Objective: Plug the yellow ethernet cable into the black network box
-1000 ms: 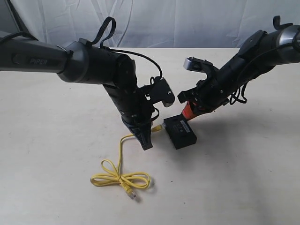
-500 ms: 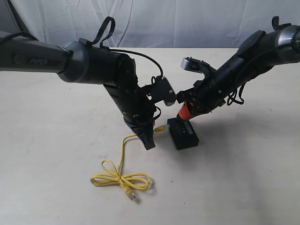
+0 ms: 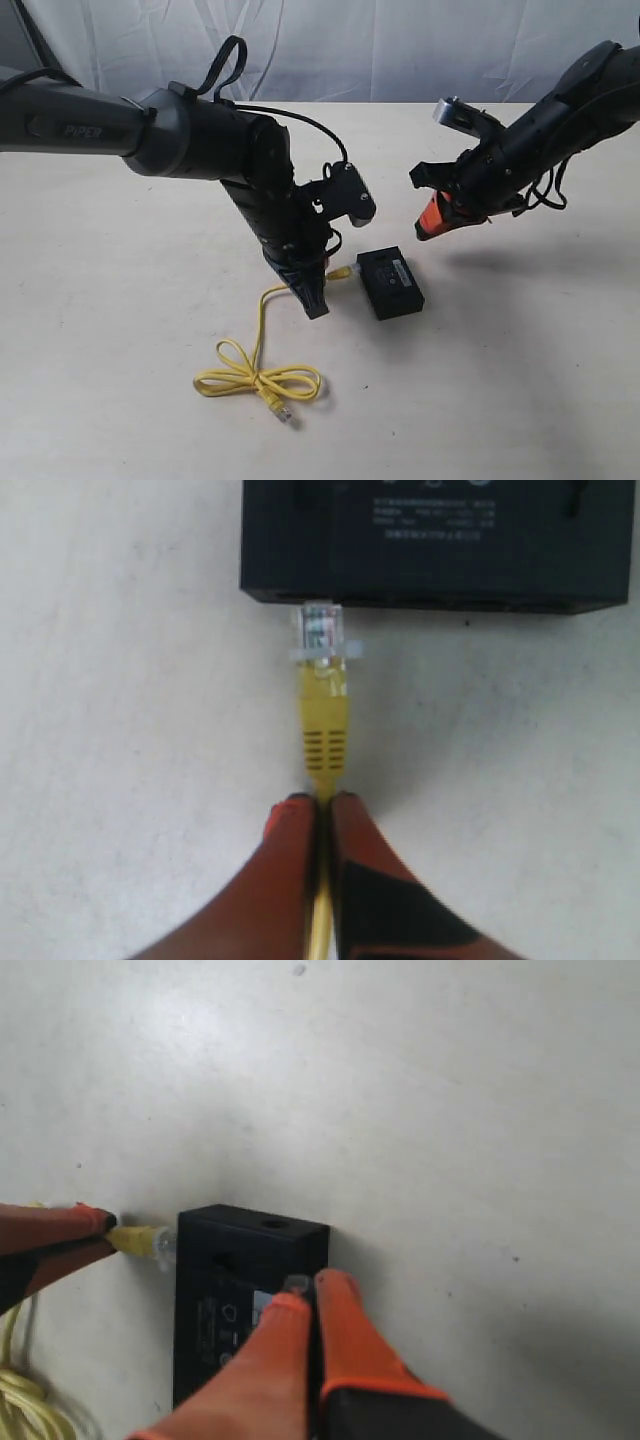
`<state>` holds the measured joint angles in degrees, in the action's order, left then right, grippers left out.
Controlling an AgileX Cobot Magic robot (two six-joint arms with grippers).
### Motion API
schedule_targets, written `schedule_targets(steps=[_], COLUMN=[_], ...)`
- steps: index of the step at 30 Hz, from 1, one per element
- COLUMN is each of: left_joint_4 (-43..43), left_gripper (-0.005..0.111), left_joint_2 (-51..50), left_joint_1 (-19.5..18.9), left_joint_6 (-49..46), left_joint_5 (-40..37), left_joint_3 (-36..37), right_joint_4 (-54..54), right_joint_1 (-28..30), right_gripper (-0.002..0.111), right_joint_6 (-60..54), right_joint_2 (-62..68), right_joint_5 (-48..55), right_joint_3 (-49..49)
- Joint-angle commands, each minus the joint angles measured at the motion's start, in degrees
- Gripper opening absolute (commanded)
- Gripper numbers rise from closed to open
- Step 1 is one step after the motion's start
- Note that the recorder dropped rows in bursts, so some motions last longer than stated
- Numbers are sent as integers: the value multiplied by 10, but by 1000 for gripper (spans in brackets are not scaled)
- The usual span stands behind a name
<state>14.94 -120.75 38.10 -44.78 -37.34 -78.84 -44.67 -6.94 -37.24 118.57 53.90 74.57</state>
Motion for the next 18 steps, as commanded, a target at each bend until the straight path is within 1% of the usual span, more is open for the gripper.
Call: schedule_targets(steps=[1,18], left_joint_4=[-17,-19], left_gripper=[0,0], left_joint_2=[1,1], left_joint_1=[2,2], left_joint_6=[11,11], left_joint_5=[18,-3], left_joint_3=[-2,-2], right_joint_4=[5,-8], right_joint_1=[-12,-35], right_gripper=[-1,-1], right_joint_6=[4,4], right_joint_2=[17,51], right_joint_5=[4,-27], right_joint_3=[0,-1])
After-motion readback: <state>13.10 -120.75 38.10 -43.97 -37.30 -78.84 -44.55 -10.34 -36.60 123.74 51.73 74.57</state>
